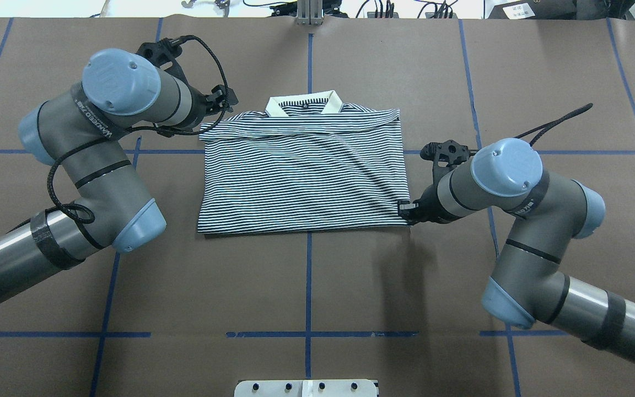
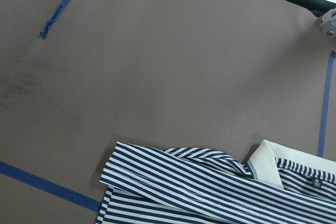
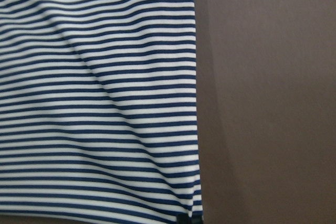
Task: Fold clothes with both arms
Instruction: 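Drag the striped shirt toward the robot with the right gripper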
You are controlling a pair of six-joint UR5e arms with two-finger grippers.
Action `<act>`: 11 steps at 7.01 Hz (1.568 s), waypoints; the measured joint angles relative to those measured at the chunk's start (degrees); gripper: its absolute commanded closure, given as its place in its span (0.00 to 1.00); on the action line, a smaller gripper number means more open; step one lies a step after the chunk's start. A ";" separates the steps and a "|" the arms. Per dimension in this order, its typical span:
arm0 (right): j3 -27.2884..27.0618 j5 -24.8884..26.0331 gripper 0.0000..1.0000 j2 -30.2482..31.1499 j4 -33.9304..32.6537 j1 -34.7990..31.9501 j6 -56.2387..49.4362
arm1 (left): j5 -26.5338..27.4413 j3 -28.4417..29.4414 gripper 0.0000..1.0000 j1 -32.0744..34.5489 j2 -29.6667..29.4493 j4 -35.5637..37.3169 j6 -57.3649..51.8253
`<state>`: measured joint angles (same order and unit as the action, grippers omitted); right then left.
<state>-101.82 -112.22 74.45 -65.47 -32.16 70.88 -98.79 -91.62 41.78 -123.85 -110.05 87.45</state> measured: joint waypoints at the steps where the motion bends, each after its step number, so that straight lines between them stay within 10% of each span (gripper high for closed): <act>1: -5.79 -0.01 1.00 5.77 -0.01 2.57 0.32 | 0.05 -0.21 0.00 -0.11 0.11 0.01 0.00; 4: -21.45 -0.53 1.00 22.19 0.07 14.39 5.37 | 0.31 -1.51 0.00 -0.54 0.79 0.04 0.00; 5: -23.88 -0.46 0.37 23.90 0.10 19.44 8.31 | 0.34 -2.82 0.00 -0.86 1.48 0.22 0.00; 6: -25.12 -0.16 0.00 24.47 0.20 23.86 10.70 | 0.33 -3.84 0.00 -1.27 1.88 0.56 0.00; 11: -29.18 5.68 0.00 20.81 0.52 20.55 12.95 | -2.90 -9.72 0.04 -8.51 2.76 6.74 5.96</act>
<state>-131.00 -106.54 95.26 -64.95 -11.61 83.83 -101.69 -101.34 33.27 -121.08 -103.31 93.41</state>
